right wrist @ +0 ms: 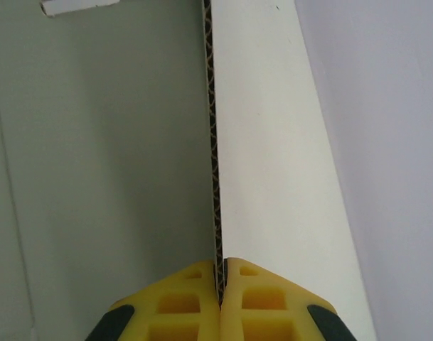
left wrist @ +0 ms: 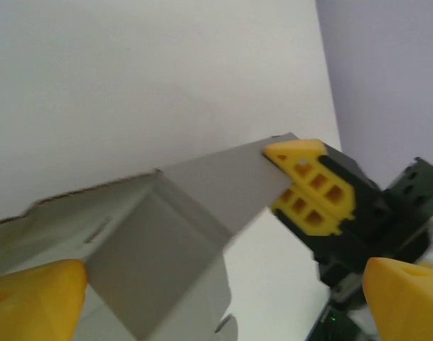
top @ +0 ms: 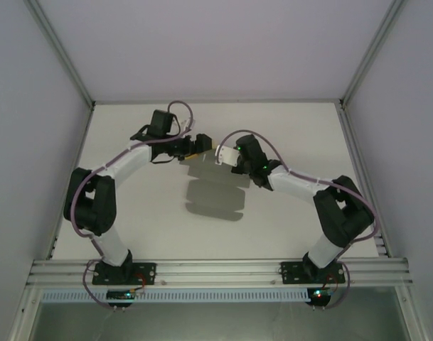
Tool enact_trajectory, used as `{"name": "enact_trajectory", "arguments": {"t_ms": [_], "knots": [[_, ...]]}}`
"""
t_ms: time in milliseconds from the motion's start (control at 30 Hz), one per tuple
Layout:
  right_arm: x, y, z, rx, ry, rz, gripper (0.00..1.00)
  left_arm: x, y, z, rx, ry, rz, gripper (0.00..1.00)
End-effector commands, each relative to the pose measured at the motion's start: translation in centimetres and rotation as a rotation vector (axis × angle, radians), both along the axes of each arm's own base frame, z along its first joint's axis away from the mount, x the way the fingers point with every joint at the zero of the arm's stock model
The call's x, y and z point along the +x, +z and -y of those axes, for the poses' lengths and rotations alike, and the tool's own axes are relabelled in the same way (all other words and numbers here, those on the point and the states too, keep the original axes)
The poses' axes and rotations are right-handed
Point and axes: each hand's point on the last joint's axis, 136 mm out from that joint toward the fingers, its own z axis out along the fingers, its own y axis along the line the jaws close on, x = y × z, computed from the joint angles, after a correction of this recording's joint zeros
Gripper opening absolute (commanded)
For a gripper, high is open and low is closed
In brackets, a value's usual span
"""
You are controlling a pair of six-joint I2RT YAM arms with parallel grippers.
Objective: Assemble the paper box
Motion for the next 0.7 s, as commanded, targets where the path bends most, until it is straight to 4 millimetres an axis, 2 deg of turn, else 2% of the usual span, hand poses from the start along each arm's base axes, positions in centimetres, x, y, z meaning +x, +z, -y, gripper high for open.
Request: {"name": "enact_trajectory", "arguments": {"t_ms": [0,167,233,367,433,533,667], "knots": [[-1.8,2.4,-1.3,0.129,0.109,-0.063,0.0,0.7,3.2,-1.0,0.004,0.021,0.092,1.0],[-1.2,2.3,-0.8,0.091,0.062,-0.053,0.0,0.0,4.5,0.4,-0.086,-0.052,0.099,0.85],[-1.4,1.8,-0.9,0.088,0.069,-0.067,0.0,0.0,4.6,-0.1,-0.049,-0.031,0.119,0.85],[-1.2,1.7,-0.5,0.081,0.053,-0.069,0.0,0.3,5.3,-2.6,0.085,0.066,0.189,0.88],[-1.1,1.7,-0.4,0.077,0.045,-0.062,0.0,0.0,6.2,-2.7,0.076,0.068,0.22,0.88],[-0.8,2.1,-0.5,0.083,0.039,-0.047,0.0,-0.4,6.9,-1.5,0.024,0.027,0.227,0.84],[-0.4,2.4,-0.7,0.095,0.026,-0.039,0.0,-1.0,6.3,0.7,-0.018,-0.051,0.2,0.63]]}}
